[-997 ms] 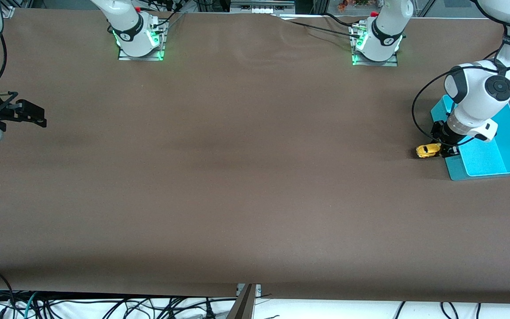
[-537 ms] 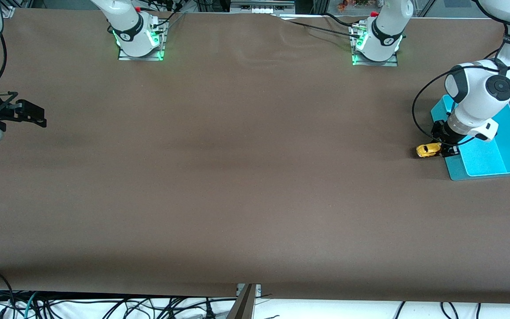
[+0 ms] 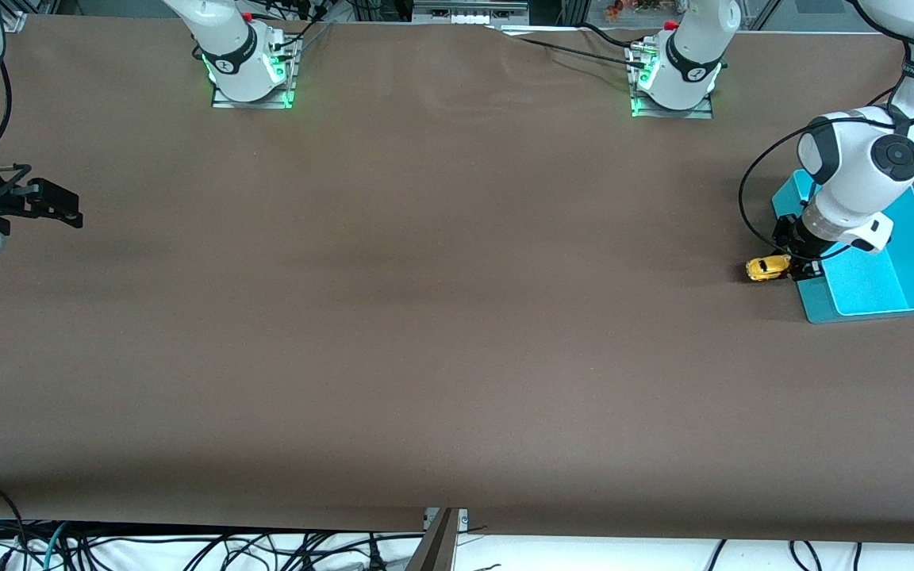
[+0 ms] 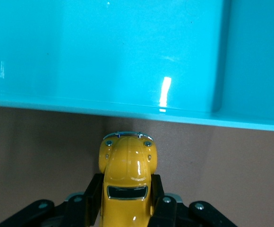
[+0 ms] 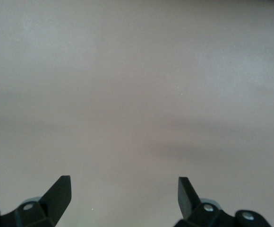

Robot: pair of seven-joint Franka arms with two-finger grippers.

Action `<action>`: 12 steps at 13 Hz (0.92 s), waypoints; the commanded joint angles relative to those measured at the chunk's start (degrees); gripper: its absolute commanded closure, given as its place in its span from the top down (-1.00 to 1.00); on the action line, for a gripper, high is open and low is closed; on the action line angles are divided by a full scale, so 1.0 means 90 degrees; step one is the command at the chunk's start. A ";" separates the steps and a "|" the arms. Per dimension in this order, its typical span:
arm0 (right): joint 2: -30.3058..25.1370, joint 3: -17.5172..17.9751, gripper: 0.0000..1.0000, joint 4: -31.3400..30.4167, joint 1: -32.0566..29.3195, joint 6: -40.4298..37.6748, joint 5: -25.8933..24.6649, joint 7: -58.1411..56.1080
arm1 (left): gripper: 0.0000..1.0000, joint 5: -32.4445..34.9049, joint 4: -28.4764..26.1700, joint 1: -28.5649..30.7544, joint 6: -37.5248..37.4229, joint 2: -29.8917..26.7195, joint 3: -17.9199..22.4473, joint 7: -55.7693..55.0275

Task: Wind and store yellow beetle car
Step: 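Lift the car with the left gripper and carry it over the bin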

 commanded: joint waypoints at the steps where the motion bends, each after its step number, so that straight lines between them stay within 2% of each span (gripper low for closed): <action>1: -0.0083 0.0023 1.00 -0.0032 -0.0089 0.0020 0.0022 -0.0001 | -1.00 -0.0029 0.0561 -0.0031 -0.1179 -0.0334 -0.0002 0.0010; 5: -0.0073 0.0023 1.00 -0.0032 -0.0089 0.0020 0.0022 -0.0001 | -1.00 -0.0029 0.2424 -0.0012 -0.4078 -0.0393 -0.0002 0.0233; 6: -0.0083 0.0023 1.00 -0.0042 -0.0089 0.0030 0.0022 -0.0001 | -1.00 -0.0029 0.2787 0.0037 -0.4549 -0.0344 0.0018 0.0467; 7: -0.0083 0.0023 1.00 -0.0032 -0.0089 0.0020 0.0022 -0.0001 | -1.00 -0.0038 0.2926 0.0124 -0.4766 -0.0324 0.0057 0.0711; 10: -0.0073 0.0023 1.00 -0.0042 -0.0089 0.0030 0.0022 -0.0001 | -1.00 -0.0029 0.2869 0.0846 -0.4623 -0.0160 0.0076 0.1793; 12: -0.0073 0.0023 1.00 -0.0032 -0.0089 0.0030 0.0022 0.0008 | -1.00 0.0049 0.2462 0.1159 -0.3865 0.0027 0.0096 0.2197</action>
